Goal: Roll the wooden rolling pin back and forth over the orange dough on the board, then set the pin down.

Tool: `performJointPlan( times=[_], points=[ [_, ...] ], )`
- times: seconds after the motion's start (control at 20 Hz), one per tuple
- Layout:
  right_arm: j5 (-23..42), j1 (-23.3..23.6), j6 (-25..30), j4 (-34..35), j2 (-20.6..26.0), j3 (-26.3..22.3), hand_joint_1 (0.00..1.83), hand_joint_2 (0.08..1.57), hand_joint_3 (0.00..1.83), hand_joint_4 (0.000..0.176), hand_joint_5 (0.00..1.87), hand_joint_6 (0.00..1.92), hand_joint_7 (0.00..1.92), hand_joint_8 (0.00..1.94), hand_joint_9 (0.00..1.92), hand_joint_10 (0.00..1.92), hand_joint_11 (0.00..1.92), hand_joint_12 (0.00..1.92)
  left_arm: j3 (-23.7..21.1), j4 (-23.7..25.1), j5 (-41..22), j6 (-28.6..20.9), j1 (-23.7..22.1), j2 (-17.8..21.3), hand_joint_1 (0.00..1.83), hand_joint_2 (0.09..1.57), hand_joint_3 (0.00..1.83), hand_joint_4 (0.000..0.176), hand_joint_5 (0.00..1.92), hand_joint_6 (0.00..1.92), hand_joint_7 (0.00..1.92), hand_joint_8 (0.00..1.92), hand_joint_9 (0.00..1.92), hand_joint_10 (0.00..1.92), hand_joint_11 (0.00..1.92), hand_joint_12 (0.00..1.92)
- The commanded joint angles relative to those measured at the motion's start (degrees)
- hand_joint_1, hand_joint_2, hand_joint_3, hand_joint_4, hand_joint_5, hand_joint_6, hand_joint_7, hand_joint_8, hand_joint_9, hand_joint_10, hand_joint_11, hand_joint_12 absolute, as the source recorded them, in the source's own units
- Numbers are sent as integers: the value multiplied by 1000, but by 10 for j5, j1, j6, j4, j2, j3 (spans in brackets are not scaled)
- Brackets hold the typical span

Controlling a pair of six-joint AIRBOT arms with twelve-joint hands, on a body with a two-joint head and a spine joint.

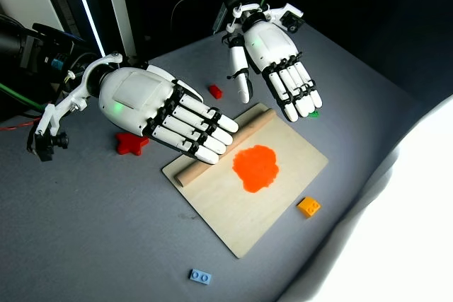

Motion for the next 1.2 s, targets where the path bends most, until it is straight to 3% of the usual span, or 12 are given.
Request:
performJointPlan(
  times=[0.0, 0.4, 0.6, 1.05, 1.1, 1.15],
  points=[
    [51, 3, 5, -36, -2, 1, 0, 1571, 52, 0, 70, 2, 71, 0, 39, 5, 0, 0, 4, 53, -62, -4, 3, -5, 0, 1492, 28, 0, 12, 4, 30, 9, 28, 9, 4, 3],
    [38, -17, 11, -30, -40, 32, 0, 1571, 44, 0, 80, 5, 83, 5, 33, 3, 13, 8, 39, 96, -112, -36, 49, -50, 0, 1497, 21, 0, 32, 7, 34, 2, 32, 5, 14, 16],
    [66, -31, 21, -79, -76, 69, 0, 1571, 51, 0, 87, 6, 85, 4, 34, 3, 19, 14, 59, 117, -115, -46, 66, -68, 0, 1502, 19, 0, 30, 6, 46, 7, 40, 8, 9, 18],
    [46, -35, 36, -77, -110, 115, 0, 1571, 56, 0, 92, 11, 89, 8, 44, 10, 16, 33, 98, 130, -132, -65, 84, -109, 0, 1508, 13, 0, 51, 10, 48, 5, 36, 5, 14, 6],
    [39, -35, 37, -74, -112, 119, 0, 1571, 54, 0, 92, 2, 82, 3, 57, 0, 0, 194, 102, 130, -132, -66, 85, -113, 0, 1503, 9, 0, 27, 0, 25, 0, 27, 1, 23, 12],
    [35, -34, 38, -71, -114, 122, 0, 1571, 54, 0, 92, 2, 82, 3, 57, 0, 0, 194, 105, 131, -132, -67, 85, -116, 0, 1503, 9, 0, 27, 0, 25, 0, 27, 1, 23, 12]
  ],
)
